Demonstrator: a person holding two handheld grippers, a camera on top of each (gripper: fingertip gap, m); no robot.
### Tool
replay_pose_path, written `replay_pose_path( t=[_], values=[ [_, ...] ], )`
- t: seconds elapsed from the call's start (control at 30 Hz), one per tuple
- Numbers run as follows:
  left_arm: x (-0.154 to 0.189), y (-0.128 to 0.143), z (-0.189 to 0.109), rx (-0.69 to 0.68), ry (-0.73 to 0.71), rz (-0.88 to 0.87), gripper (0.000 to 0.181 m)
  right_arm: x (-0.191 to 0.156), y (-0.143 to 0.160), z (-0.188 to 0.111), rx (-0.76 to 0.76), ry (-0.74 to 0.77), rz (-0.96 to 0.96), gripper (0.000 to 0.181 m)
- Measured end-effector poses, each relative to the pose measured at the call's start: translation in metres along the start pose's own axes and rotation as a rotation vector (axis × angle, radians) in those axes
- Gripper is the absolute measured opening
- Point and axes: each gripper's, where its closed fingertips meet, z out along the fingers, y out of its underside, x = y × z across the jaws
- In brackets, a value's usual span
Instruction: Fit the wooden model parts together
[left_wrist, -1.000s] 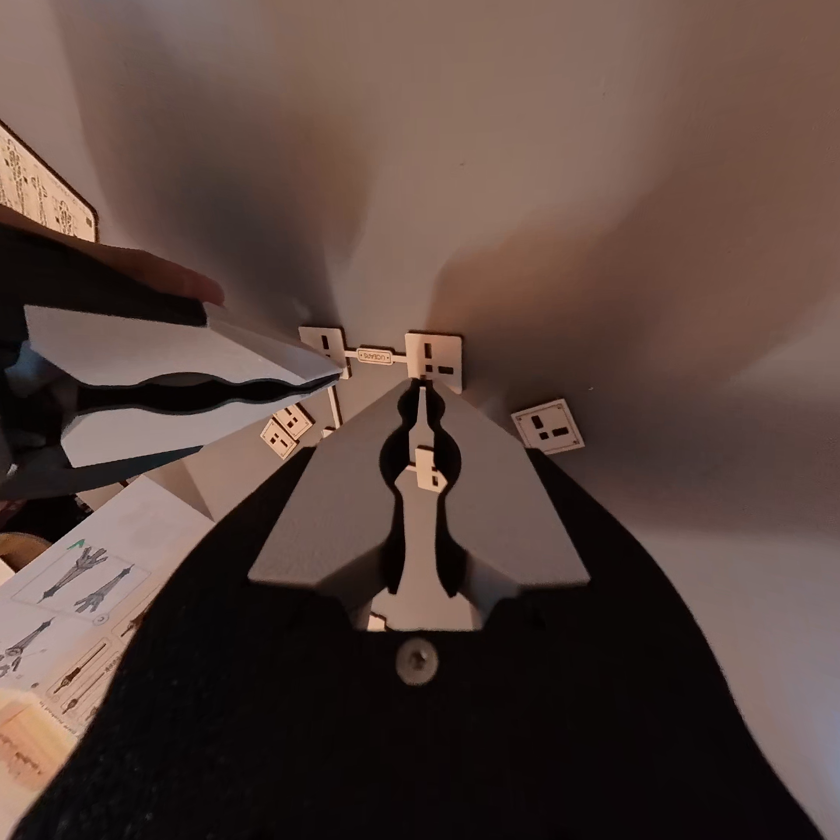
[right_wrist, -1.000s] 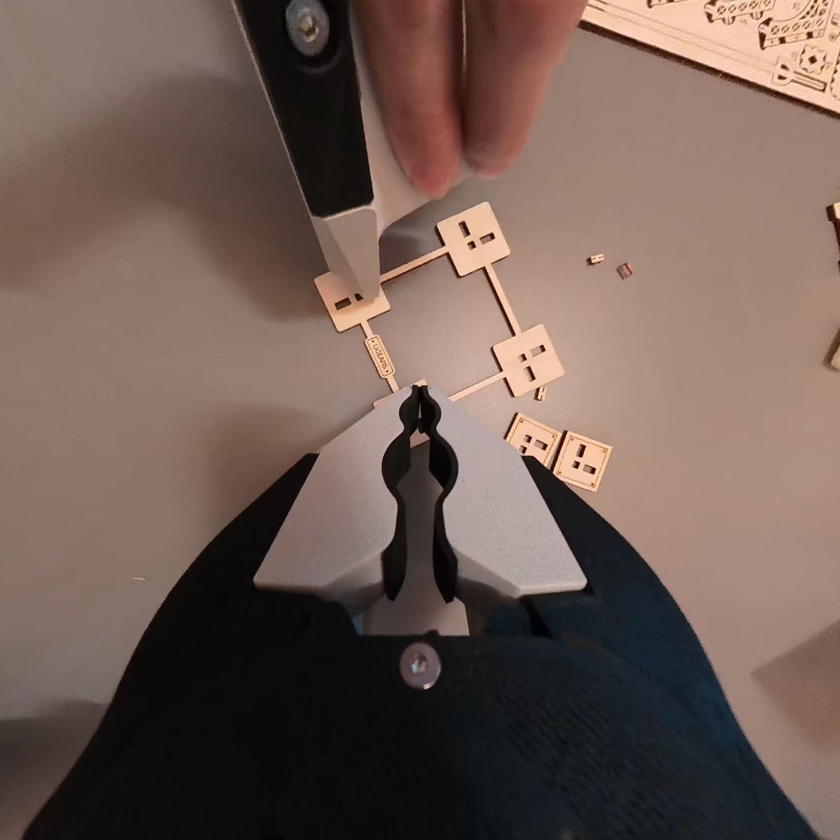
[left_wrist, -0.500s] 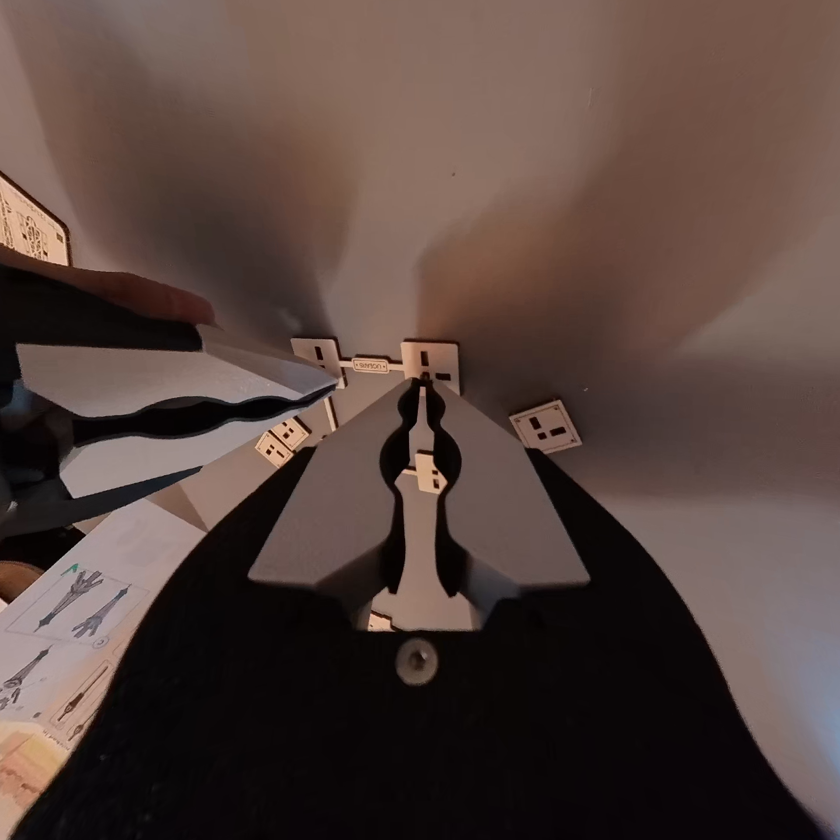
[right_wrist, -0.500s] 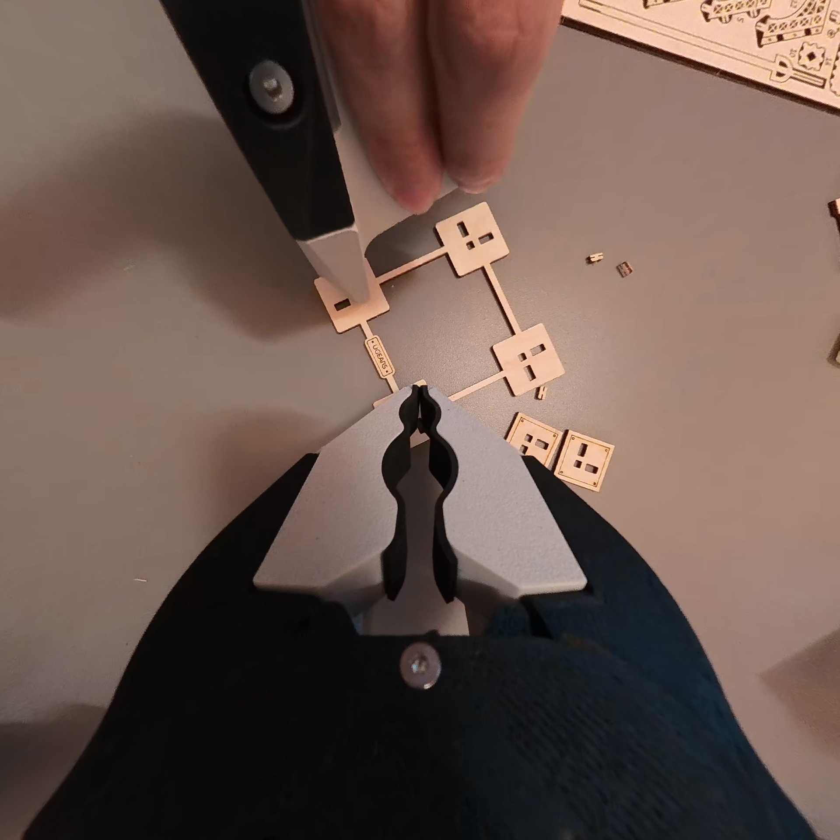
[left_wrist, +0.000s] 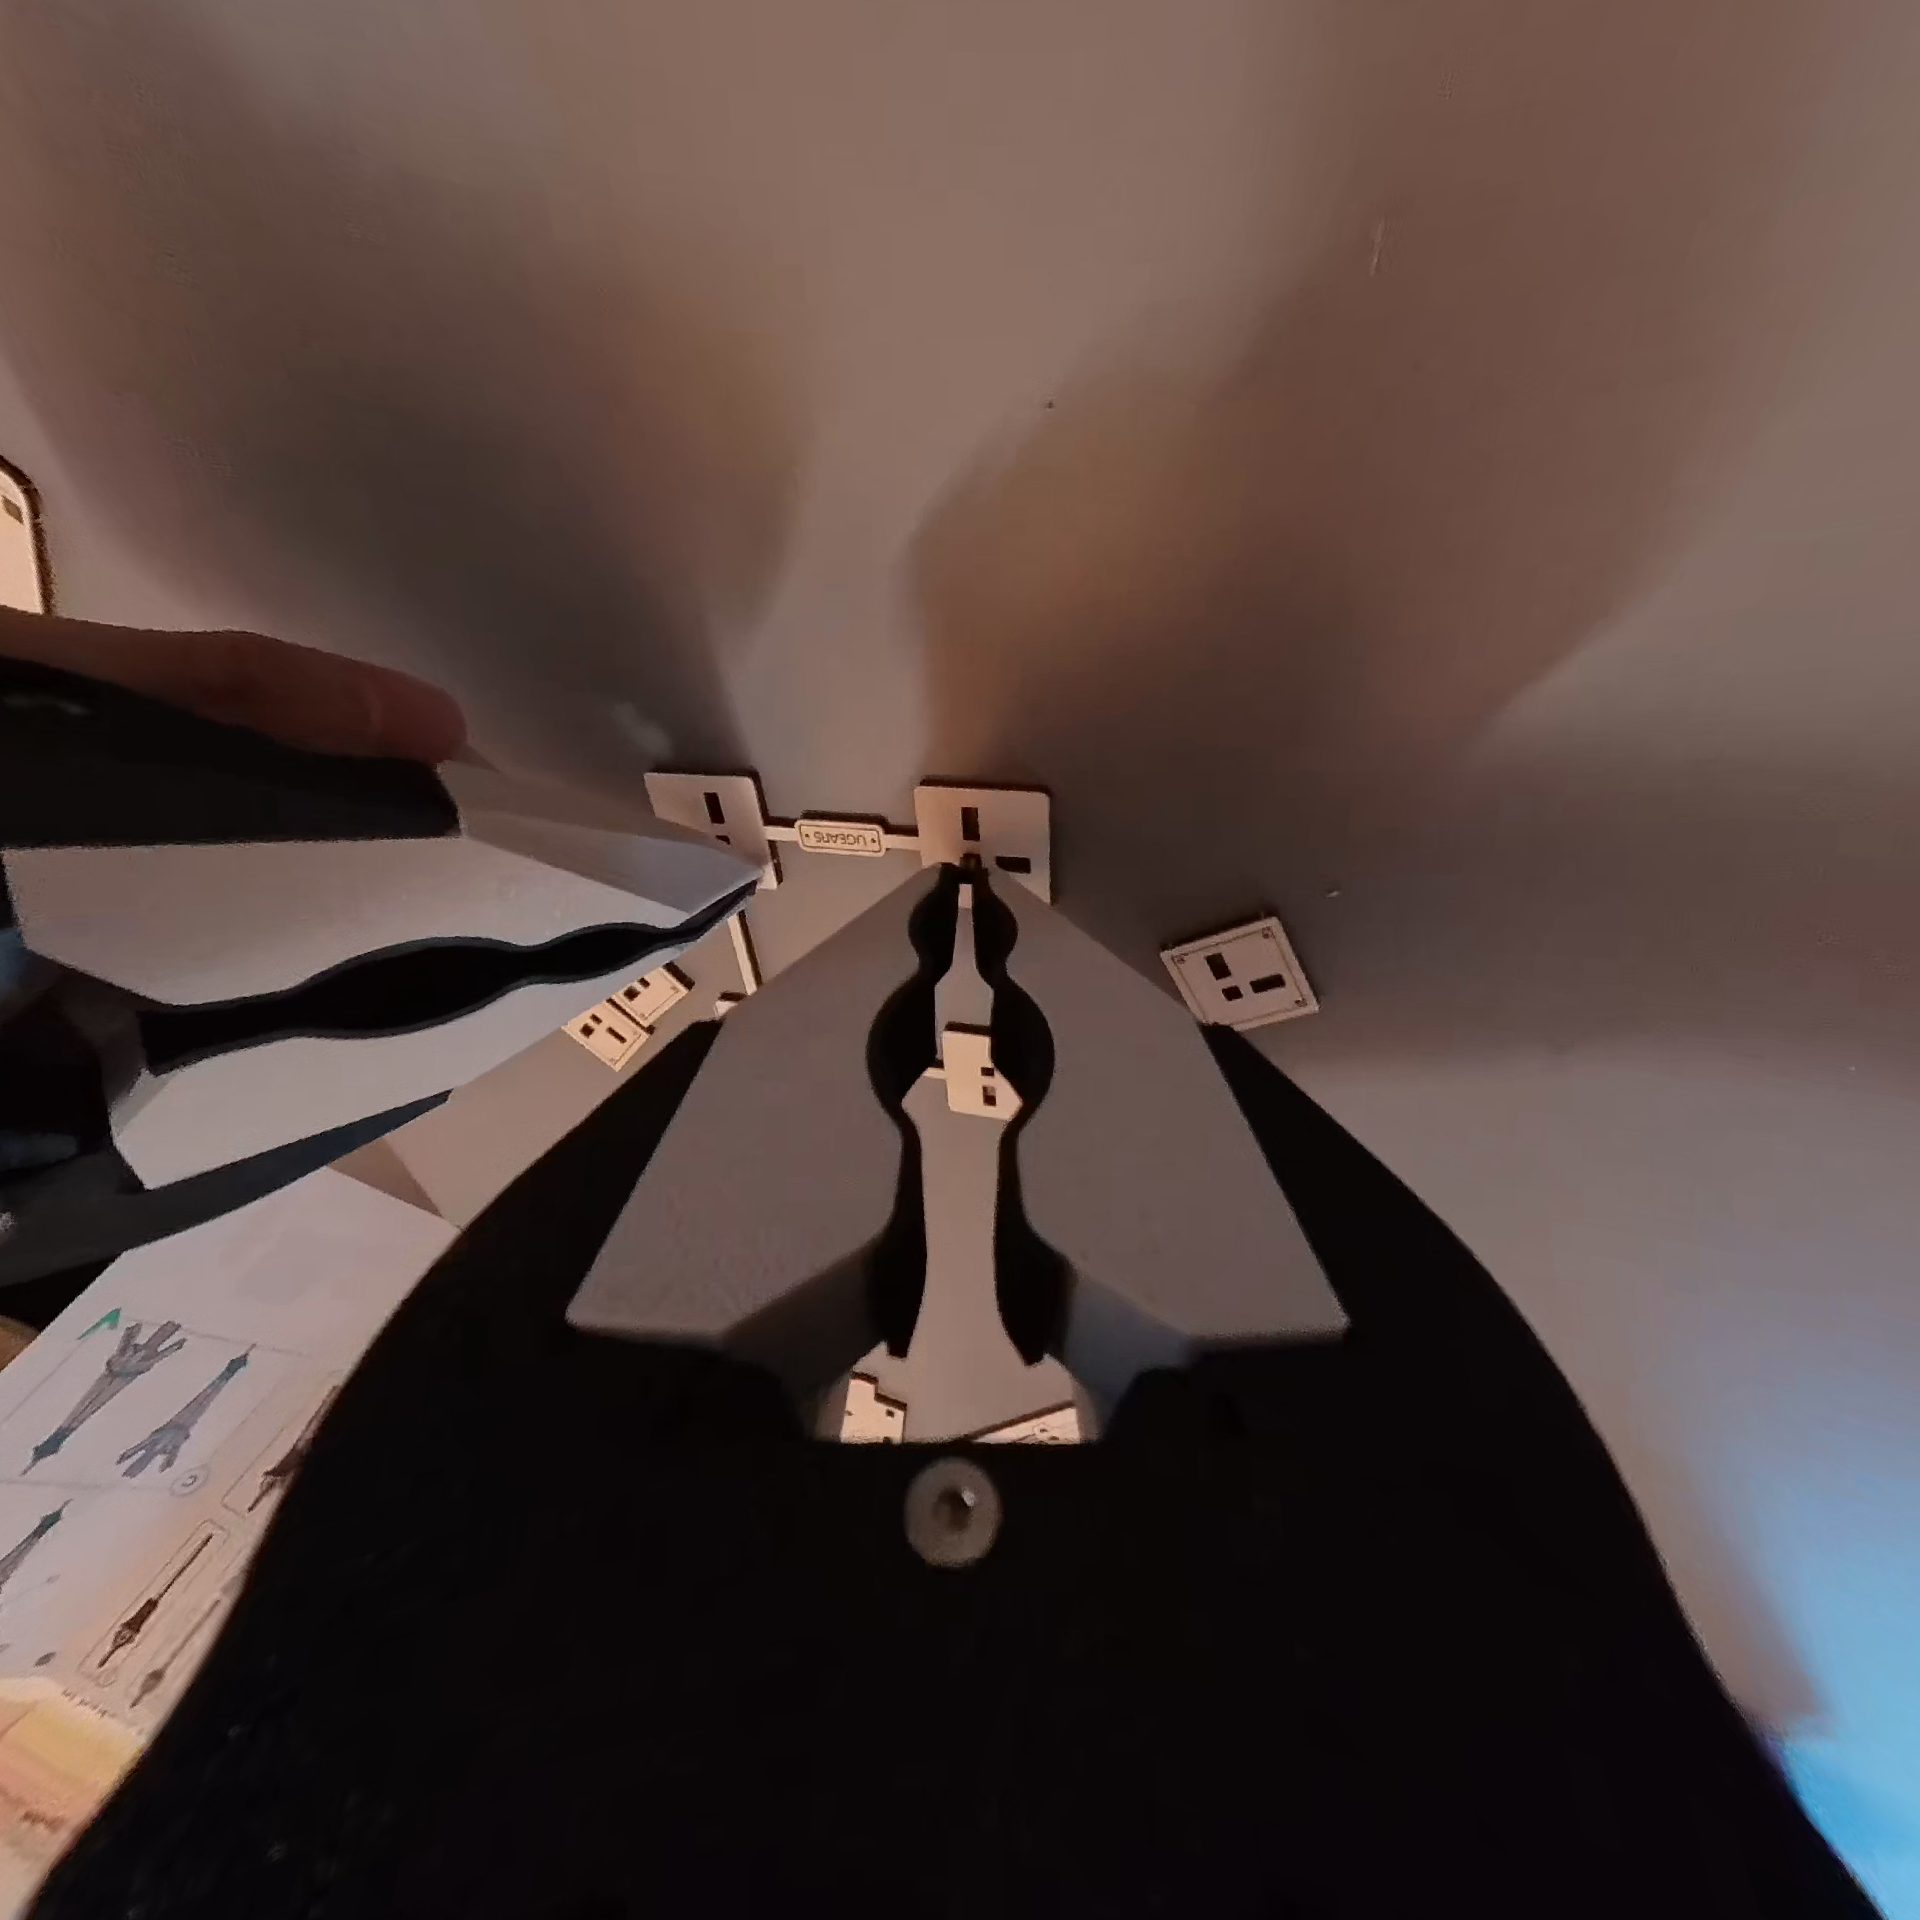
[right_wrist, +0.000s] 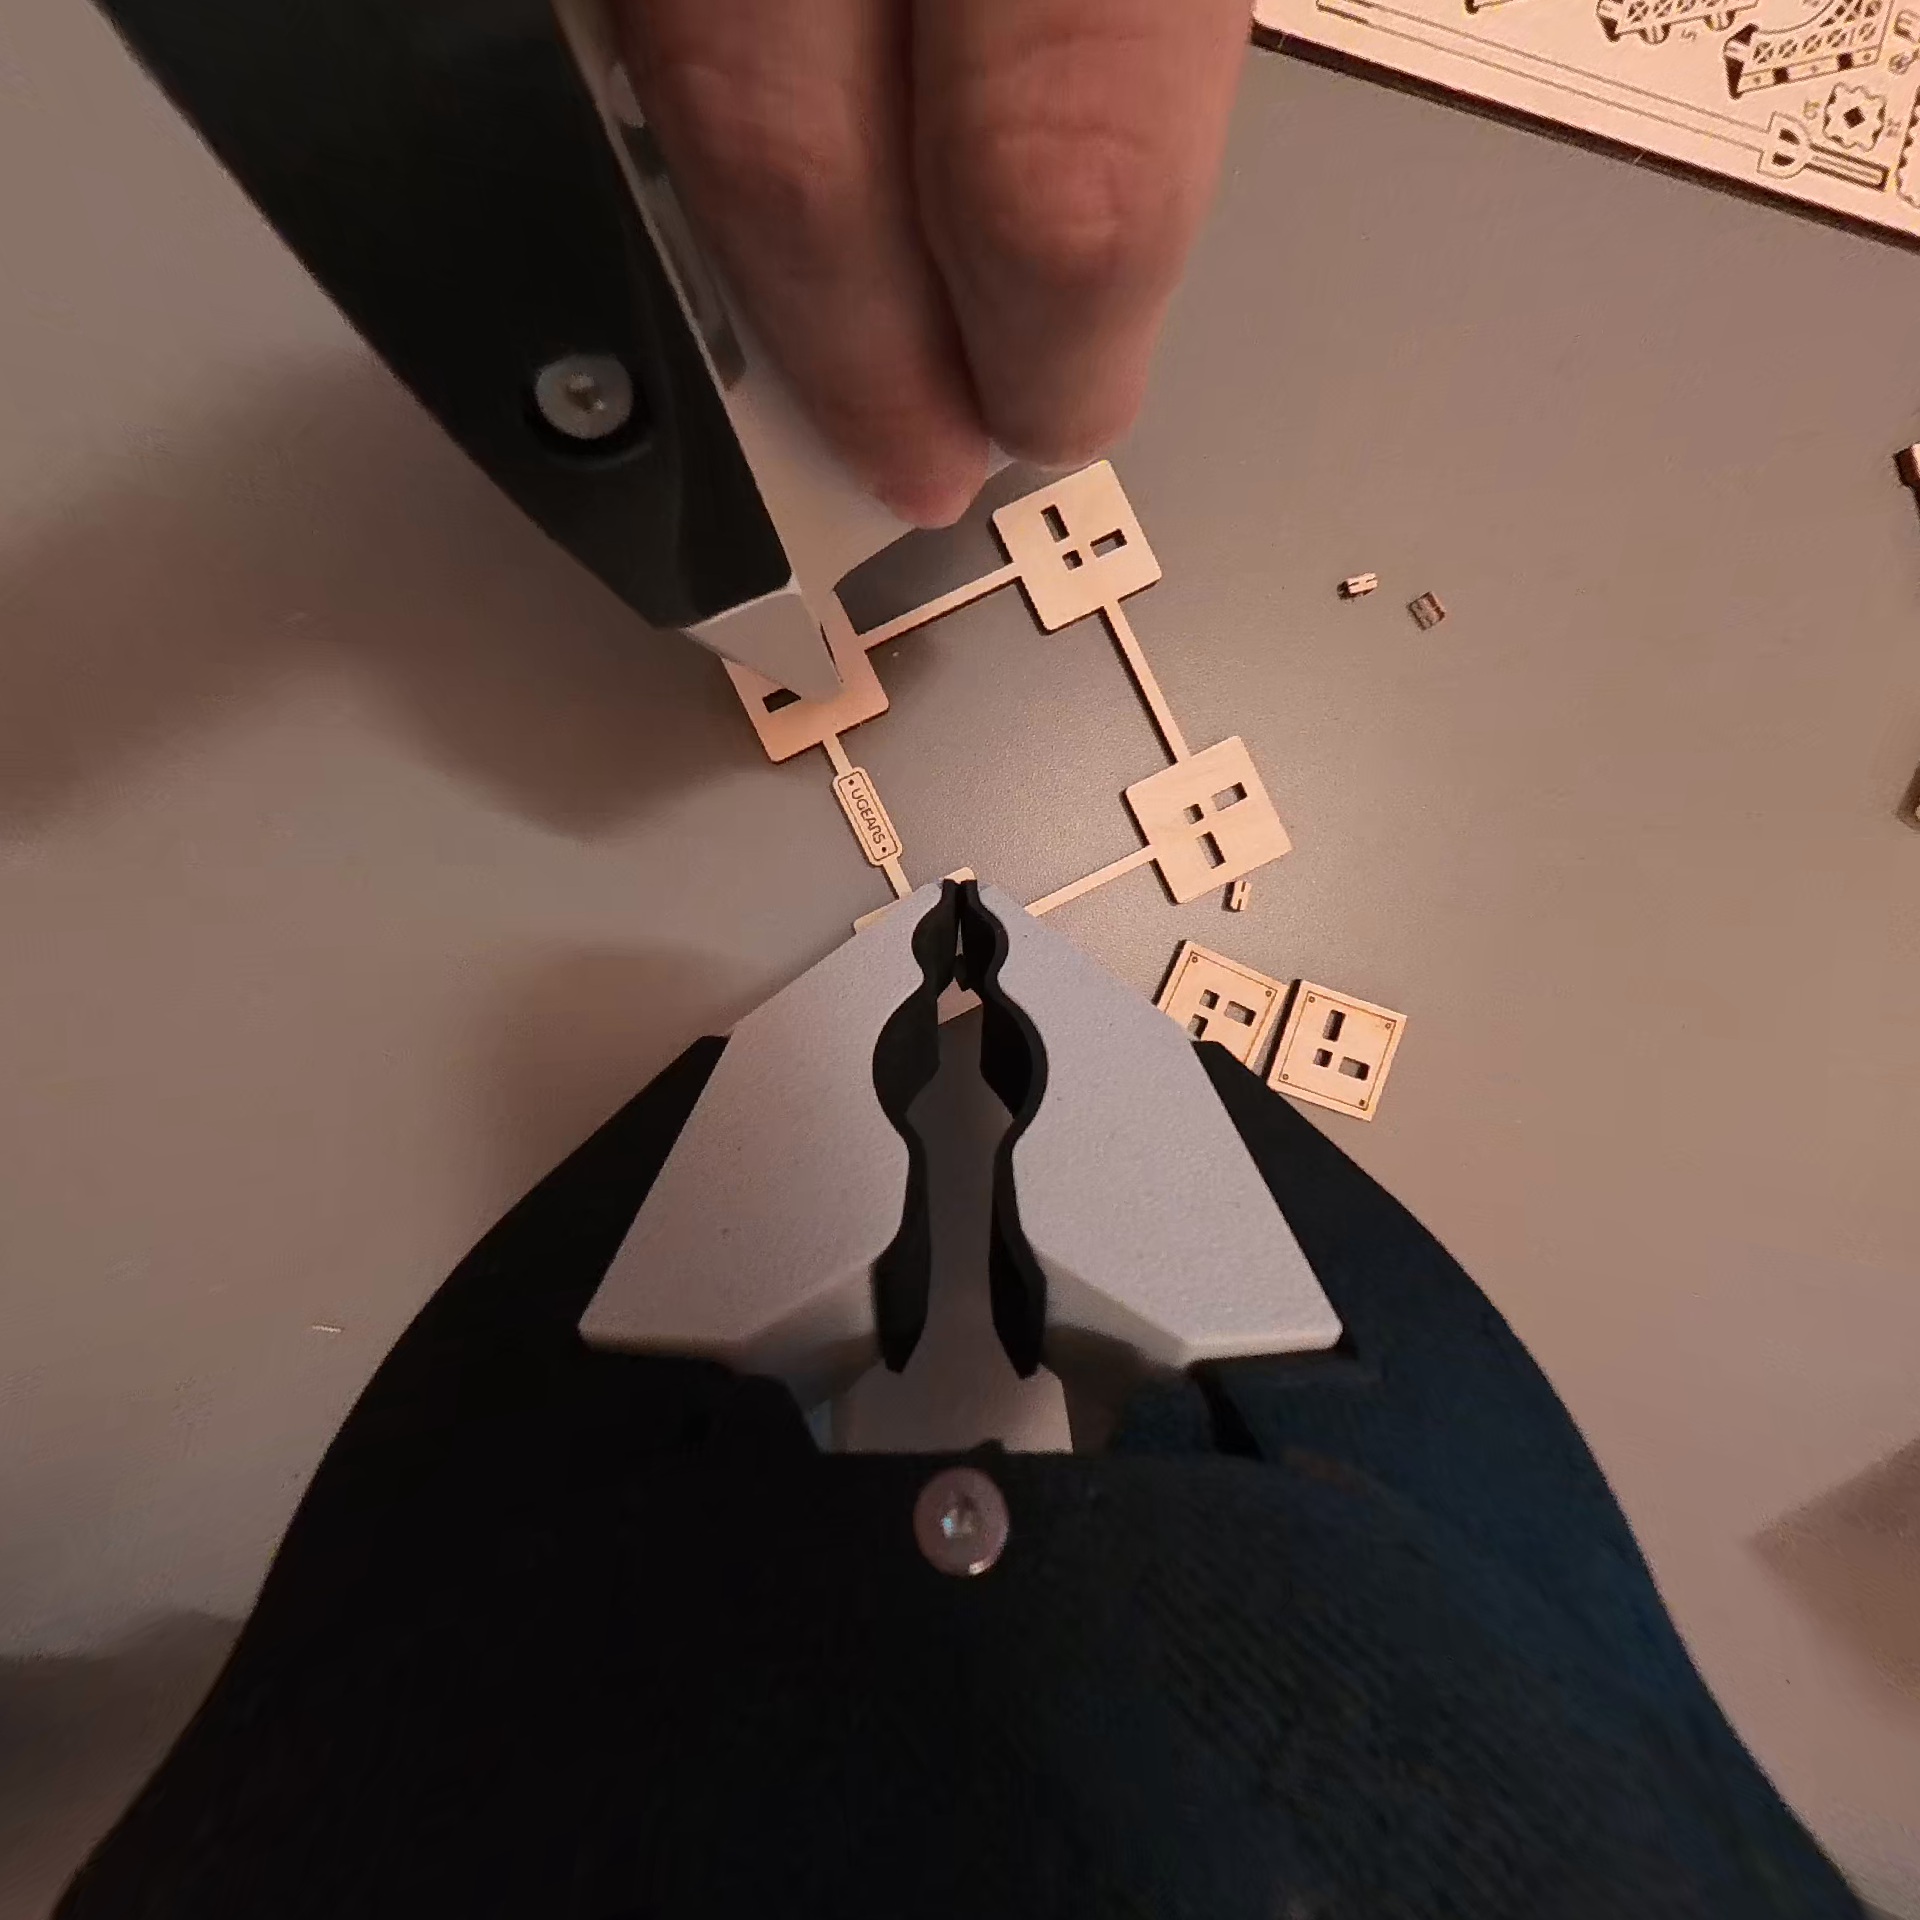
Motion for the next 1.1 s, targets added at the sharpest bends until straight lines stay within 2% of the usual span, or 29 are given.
replay_pose_path(
  t=[0.57, 0.87, 1.1],
  values=[
    [0.0024, 0.0007, 0.0013, -0.050, 0.019, -0.018, 0.000, -0.0002, -0.0001, 0.0000, 0.001, 0.004, 0.004, 0.000],
    [0.0029, 0.0014, 0.0022, -0.049, 0.086, -0.063, 0.000, -0.0002, -0.0002, 0.0001, 0.008, 0.000, 0.007, 0.000],
    [0.0030, 0.0017, 0.0029, -0.071, 0.130, -0.029, 0.000, -0.0002, -0.0002, 0.0001, 0.012, -0.002, 0.009, 0.000]
  ],
)
